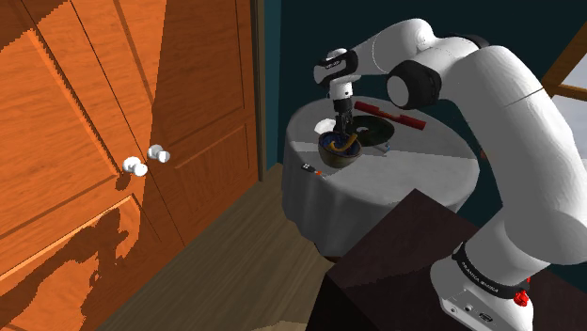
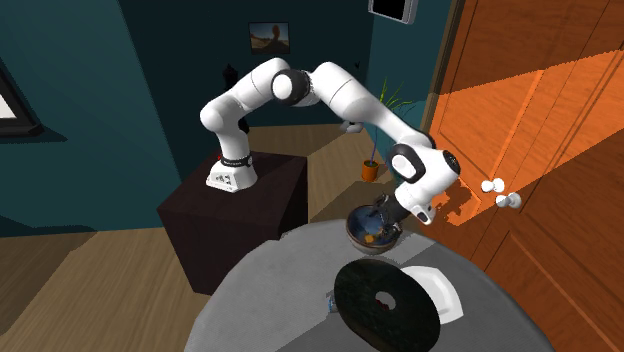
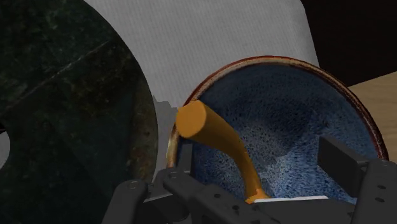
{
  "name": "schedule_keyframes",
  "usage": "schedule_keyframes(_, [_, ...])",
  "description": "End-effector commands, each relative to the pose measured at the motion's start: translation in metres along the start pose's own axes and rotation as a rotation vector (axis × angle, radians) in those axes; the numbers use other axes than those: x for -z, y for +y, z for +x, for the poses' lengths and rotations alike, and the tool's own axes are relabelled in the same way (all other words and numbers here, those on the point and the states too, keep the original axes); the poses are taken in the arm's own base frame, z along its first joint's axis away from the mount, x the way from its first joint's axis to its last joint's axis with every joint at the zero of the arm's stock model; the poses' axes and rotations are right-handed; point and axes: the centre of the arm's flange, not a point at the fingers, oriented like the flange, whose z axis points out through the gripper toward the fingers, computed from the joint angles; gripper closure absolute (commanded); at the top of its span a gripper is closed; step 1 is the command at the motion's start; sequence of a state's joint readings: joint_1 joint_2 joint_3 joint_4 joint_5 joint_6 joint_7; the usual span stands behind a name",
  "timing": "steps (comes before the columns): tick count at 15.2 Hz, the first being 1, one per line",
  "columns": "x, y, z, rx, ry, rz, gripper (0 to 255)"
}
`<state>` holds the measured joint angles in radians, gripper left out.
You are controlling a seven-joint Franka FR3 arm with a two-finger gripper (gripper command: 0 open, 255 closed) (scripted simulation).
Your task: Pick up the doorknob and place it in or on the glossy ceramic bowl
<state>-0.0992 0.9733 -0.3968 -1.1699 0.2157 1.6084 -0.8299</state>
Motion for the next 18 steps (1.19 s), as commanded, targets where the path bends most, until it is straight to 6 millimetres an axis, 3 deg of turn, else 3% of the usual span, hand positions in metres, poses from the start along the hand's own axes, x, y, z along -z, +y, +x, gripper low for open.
schedule_keyframes(1, [0.014,0.026,-0.028,0.008,0.114,0.054,0])
schedule_keyframes(2, [0.017,0.036,-0.038,0.011,0.152,0.072,0])
schedule_keyframes(10, [-0.022,0.033,-0.032,0.011,0.152,0.072,0])
schedule_keyframes(17, [-0.022,0.033,-0.032,0.011,0.152,0.072,0])
schedule_keyframes(18, [-0.022,0.033,-0.032,0.011,0.152,0.072,255])
